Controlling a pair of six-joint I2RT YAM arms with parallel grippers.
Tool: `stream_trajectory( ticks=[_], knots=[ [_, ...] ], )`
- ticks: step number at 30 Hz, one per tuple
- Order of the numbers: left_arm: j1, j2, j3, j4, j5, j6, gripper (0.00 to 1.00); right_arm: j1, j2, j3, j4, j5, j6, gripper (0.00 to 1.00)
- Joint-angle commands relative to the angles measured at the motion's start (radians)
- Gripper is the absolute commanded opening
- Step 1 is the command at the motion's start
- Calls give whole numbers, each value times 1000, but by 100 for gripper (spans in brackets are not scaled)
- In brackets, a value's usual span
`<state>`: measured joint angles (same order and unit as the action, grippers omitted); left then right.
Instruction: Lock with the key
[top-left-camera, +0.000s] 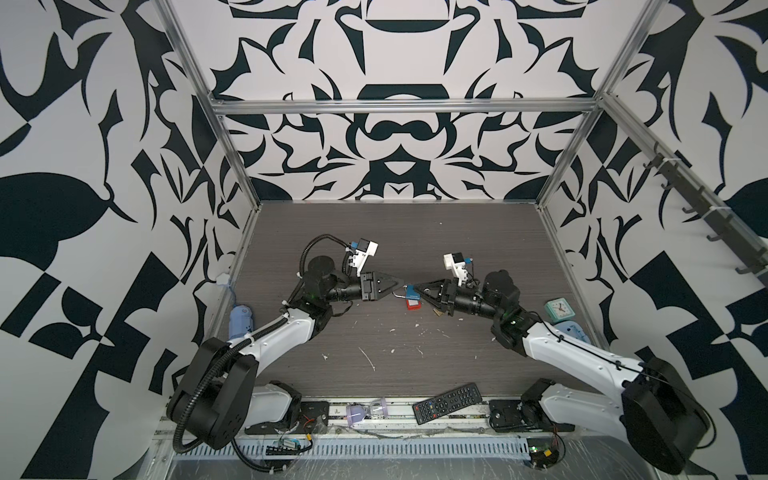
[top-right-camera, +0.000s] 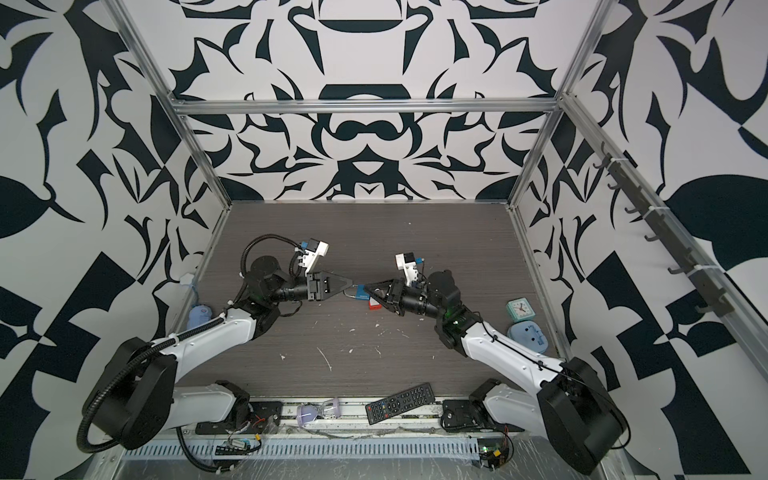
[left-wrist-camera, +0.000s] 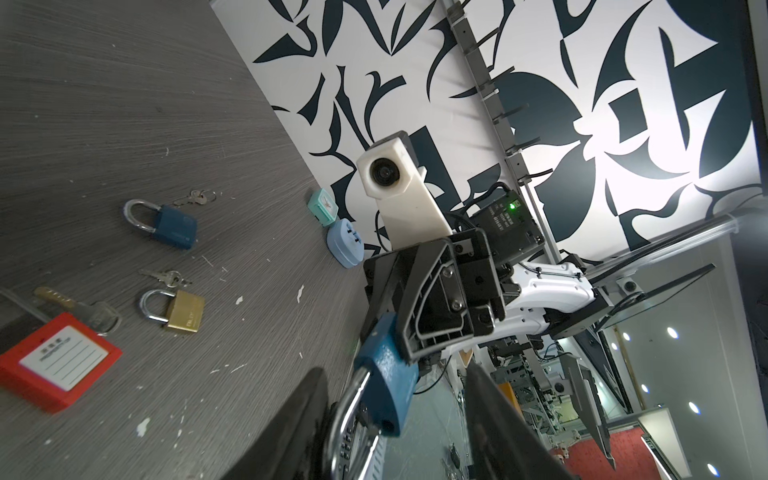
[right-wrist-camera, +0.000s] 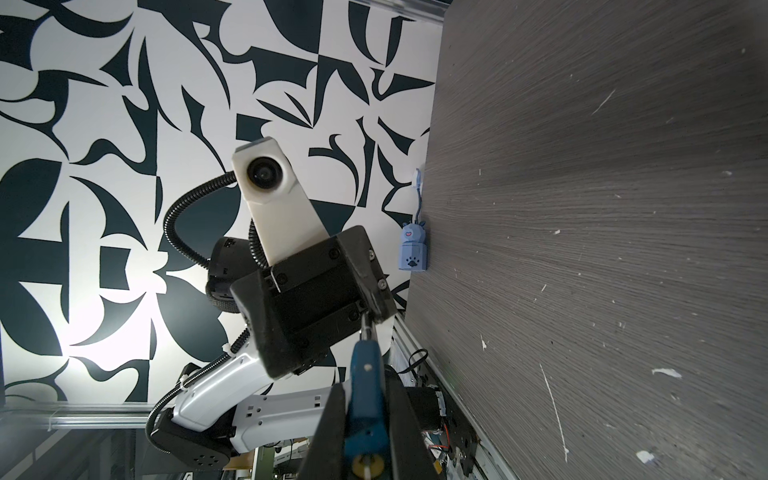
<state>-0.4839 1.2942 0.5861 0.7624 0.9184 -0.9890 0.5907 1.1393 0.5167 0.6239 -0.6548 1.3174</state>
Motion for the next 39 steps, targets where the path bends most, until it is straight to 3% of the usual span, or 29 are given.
stream_trajectory(
  ticks=[1, 11, 22, 39],
  knots=[
    [2, -53, 11, -85, 4, 58, 55, 0, -27, 15, 52, 8, 6, 0],
    [7, -114, 47, -237, 9, 159, 54, -3, -39, 18, 36, 7, 6, 0],
    [8, -117, 25, -257, -12, 196, 53, -2, -64, -10, 55, 14, 24, 0],
    [4, -44, 23, -138, 19, 128, 22, -3, -39, 14, 82, -16, -1, 0]
  ],
)
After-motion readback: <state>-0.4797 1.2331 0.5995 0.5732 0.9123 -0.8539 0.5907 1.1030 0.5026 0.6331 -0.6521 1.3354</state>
